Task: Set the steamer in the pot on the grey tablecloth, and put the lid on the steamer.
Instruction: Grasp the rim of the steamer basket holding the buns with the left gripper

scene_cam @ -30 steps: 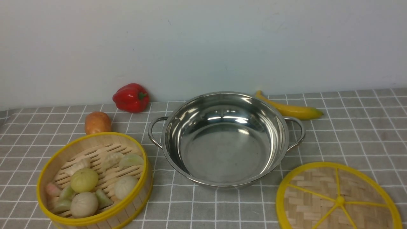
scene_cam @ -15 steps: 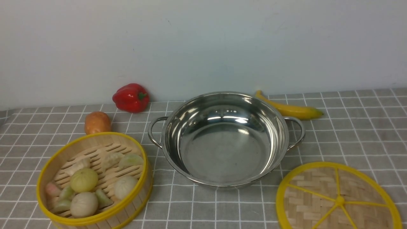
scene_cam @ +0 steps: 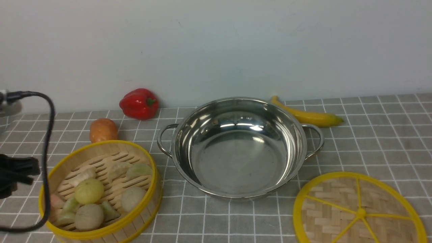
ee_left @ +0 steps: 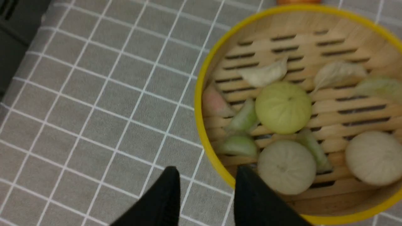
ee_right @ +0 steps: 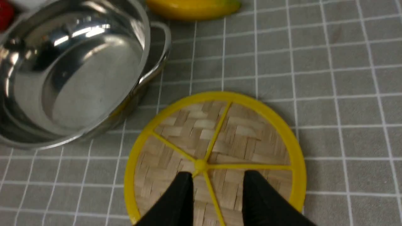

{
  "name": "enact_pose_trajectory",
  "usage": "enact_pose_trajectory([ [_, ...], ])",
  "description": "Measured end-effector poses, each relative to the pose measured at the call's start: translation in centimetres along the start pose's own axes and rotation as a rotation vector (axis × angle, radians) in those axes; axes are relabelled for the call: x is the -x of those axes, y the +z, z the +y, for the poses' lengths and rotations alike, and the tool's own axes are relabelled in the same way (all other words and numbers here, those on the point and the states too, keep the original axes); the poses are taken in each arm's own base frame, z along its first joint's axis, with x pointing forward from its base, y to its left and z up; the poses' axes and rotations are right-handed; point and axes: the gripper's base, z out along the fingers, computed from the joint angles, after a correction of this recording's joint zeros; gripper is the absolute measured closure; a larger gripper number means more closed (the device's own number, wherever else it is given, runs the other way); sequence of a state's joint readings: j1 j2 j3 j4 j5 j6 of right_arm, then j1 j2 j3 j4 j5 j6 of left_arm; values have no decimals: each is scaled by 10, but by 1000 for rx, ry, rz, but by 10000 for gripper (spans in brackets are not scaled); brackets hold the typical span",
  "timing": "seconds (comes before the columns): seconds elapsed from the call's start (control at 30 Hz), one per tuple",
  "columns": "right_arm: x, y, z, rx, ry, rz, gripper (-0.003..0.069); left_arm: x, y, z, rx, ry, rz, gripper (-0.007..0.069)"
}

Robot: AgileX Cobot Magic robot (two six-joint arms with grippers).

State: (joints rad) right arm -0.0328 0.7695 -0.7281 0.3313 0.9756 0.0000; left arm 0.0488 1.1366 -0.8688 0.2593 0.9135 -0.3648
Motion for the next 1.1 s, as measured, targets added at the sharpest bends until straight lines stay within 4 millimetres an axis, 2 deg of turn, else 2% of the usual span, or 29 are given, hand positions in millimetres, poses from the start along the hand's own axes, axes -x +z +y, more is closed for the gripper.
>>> enact_pose_trajectory([
  [0.27,-2,2,7,84,-58,41,417,53,70,-23,32,69,166,382],
  [0.37,-3,2,9,104,-72,53,417,66,88,-20,38,50,194,382],
  [0.47,-4,2,11,123,-77,55,417,75,108,-6,20,-8,240,382],
  [0.67,-4,2,11,128,-86,55,417,73,133,12,-70,-15,319,382],
  [1.1,-4,2,11,129,-86,55,417,70,159,10,-96,31,337,382],
])
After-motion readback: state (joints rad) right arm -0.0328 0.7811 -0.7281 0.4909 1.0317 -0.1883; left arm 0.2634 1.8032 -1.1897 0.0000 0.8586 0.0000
